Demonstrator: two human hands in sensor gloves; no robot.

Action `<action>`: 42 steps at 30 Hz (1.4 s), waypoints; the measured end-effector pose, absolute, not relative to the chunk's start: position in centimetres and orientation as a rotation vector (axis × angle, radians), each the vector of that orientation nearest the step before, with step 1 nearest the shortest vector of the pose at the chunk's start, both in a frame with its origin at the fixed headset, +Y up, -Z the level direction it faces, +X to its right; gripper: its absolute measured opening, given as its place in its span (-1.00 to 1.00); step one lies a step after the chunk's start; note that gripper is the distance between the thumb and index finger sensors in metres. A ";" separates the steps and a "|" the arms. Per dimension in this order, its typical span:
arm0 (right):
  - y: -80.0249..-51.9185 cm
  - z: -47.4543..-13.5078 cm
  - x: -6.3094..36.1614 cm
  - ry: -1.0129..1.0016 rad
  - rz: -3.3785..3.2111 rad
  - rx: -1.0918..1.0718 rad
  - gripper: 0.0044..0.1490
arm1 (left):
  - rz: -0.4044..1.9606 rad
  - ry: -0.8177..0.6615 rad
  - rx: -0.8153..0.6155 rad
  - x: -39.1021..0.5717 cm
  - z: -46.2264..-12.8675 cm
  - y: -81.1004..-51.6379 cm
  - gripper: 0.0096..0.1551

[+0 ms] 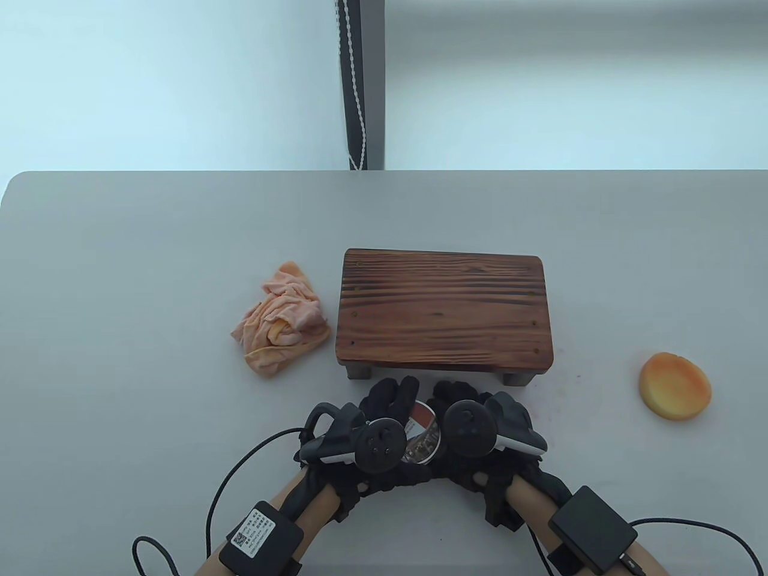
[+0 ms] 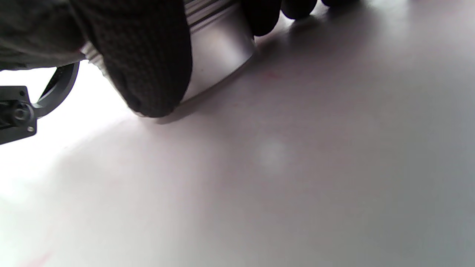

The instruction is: Dip and apply wood wax on stool

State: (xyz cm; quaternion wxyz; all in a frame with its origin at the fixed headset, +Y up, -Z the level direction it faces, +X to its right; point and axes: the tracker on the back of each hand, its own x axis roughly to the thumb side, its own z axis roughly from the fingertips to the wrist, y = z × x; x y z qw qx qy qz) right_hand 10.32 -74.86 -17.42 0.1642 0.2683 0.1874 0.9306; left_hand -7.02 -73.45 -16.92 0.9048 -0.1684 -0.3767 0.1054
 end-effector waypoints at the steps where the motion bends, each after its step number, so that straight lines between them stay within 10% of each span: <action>1: -74.9 -17.4 10.3 0.534 2.652 0.765 0.16 | 0.206 -0.818 -0.372 -7.0 -16.9 -73.4 0.36; 42: -74.9 -17.6 10.7 0.550 2.640 0.757 0.02 | 0.287 -0.859 -0.340 -7.2 -16.8 -73.1 0.23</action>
